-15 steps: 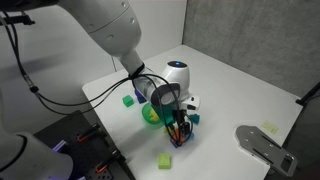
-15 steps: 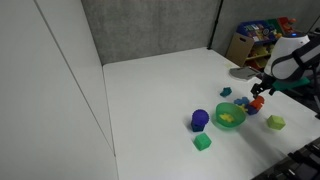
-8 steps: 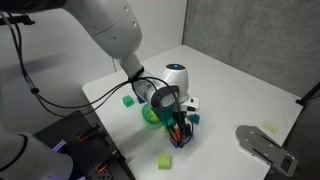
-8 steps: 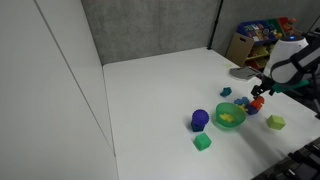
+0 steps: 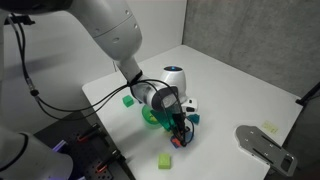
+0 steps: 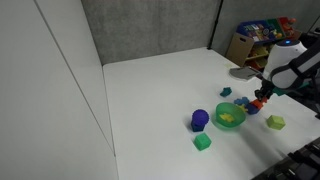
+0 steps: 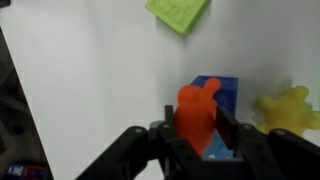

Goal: Pick up the orange toy from the table and put it in the green bowl

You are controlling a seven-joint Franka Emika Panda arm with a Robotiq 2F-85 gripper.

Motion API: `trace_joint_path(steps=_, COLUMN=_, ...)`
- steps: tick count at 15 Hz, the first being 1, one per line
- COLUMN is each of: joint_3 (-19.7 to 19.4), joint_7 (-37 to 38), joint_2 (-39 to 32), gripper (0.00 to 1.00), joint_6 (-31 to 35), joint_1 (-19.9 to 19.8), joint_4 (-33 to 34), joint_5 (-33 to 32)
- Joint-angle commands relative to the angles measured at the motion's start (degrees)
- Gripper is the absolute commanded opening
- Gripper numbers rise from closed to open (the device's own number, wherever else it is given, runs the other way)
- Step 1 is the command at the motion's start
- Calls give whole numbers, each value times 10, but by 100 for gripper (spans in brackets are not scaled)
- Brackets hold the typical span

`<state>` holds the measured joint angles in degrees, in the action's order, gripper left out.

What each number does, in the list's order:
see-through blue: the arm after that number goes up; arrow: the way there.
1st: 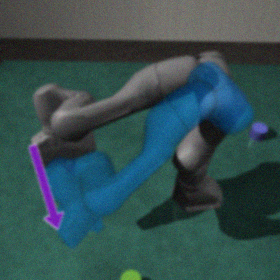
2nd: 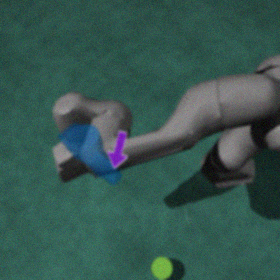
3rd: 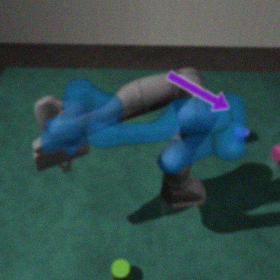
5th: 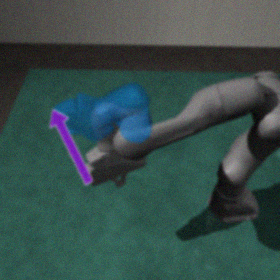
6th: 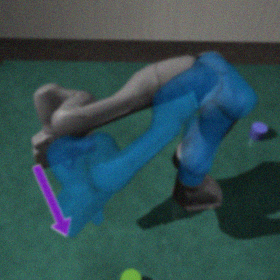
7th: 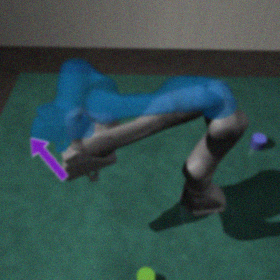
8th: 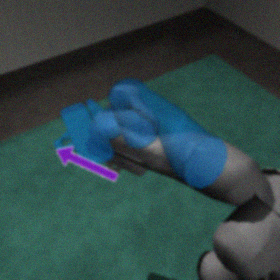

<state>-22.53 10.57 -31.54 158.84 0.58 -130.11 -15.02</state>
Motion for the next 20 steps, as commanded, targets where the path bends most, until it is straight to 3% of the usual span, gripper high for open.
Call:
trace_joint_path(steps=1, joint_3=-26, joint_7=28, joint_2=14, gripper=18, joint_6=2, joint_1=34, joint_4=-6, joint_5=-31)
trace_joint_path(steps=5, joint_3=-36, joint_7=42, joint_2=52, gripper=6, joint_6=-25, joint_1=70, joint_4=-12, joint_5=-46)
trace_joint_path(steps=7, joint_3=-31, joint_7=47, joint_2=80, gripper=8, joint_6=-36, joint_1=84, joint_4=-17, joint_5=-55)
trace_joint_path(steps=11, joint_3=5, joint_7=57, joint_2=137, gripper=5, joint_6=-66, joint_1=103, joint_4=-32, joint_5=-71)
trace_joint_path(steps=16, joint_3=79, joint_7=73, joint_2=176, gripper=6, joint_6=-88, joint_1=98, joint_4=-59, joint_5=-71)
trace_joint_path(steps=17, joint_3=89, joint_7=77, joint_2=177, gripper=30, joint_6=-91, joint_1=98, joint_4=-63, joint_5=-73)
trace_joint_path(steps=18, joint_3=97, joint_7=80, joint_2=178, gripper=44, joint_6=-92, joint_1=96, joint_4=-67, joint_5=-73)
trace_joint_path(steps=20, joint_3=110, joint_7=83, joint_2=180, gripper=59, joint_6=-97, joint_1=93, joint_4=-71, joint_5=-70)
